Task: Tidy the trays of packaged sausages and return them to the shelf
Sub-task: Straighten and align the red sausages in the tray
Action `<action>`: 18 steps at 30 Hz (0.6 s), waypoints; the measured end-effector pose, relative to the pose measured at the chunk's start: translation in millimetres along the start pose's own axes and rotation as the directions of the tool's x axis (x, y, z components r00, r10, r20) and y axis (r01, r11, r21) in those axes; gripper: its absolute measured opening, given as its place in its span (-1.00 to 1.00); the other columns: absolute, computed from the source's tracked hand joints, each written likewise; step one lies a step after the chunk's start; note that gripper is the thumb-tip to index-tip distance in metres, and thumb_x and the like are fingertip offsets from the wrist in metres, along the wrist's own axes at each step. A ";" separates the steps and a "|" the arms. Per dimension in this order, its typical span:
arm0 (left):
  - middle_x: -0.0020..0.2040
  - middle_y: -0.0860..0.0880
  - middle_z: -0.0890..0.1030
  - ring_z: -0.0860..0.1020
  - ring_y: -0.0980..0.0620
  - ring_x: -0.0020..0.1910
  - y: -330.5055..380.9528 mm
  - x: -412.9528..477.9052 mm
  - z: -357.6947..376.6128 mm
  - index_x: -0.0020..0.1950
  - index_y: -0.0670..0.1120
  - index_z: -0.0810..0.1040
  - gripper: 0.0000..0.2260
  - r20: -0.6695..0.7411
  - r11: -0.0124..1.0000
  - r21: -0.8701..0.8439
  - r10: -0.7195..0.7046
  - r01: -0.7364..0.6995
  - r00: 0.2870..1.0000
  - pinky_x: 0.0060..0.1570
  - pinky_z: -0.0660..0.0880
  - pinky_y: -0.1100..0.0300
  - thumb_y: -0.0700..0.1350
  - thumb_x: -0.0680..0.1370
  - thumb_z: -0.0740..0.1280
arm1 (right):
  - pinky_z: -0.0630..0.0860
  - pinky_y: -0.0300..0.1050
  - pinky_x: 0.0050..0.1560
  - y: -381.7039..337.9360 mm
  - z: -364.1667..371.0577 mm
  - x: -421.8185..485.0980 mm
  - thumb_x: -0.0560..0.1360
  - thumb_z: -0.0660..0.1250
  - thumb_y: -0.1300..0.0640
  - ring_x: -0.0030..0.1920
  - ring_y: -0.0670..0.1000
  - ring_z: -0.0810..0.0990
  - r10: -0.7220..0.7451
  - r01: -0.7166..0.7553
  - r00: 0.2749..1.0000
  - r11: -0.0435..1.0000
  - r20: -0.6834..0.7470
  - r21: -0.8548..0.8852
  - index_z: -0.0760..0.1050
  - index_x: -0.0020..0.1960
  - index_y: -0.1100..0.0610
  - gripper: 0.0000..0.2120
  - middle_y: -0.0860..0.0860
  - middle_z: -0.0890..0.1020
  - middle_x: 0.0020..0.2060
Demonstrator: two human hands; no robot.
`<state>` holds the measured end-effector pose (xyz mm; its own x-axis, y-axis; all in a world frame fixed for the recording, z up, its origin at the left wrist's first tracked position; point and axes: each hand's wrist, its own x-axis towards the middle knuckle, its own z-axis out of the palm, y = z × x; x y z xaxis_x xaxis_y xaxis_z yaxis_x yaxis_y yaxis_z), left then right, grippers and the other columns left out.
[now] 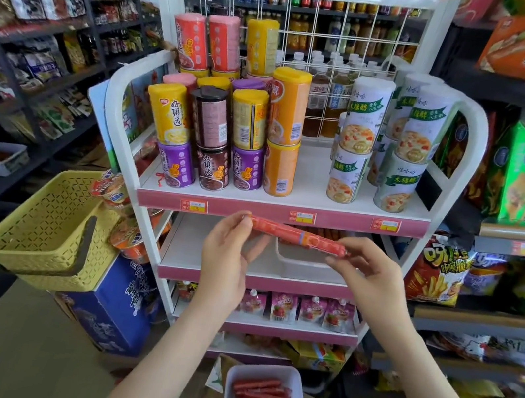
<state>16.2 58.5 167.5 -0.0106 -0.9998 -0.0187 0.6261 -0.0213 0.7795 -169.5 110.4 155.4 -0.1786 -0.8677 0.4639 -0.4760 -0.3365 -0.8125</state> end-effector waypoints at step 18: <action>0.03 0.31 0.54 0.53 0.36 0.03 -33.5 -22.0 -16.2 0.16 0.14 0.49 -0.80 0.531 0.465 0.705 0.154 -0.535 0.833 0.02 0.47 0.41 -0.06 0.55 0.33 | 0.48 -0.29 0.00 -15.5 21.2 -8.7 0.45 0.40 0.11 -0.05 -0.08 0.54 -0.302 0.305 0.951 0.951 0.067 -0.043 0.53 0.15 0.08 -0.72 -0.03 0.59 -0.06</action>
<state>8.1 81.3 131.7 -0.3265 -0.8381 0.4370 -0.2525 0.5229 0.8141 -142.3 115.5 156.5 0.0315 -0.7480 0.6630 -0.5446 -0.5690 -0.6161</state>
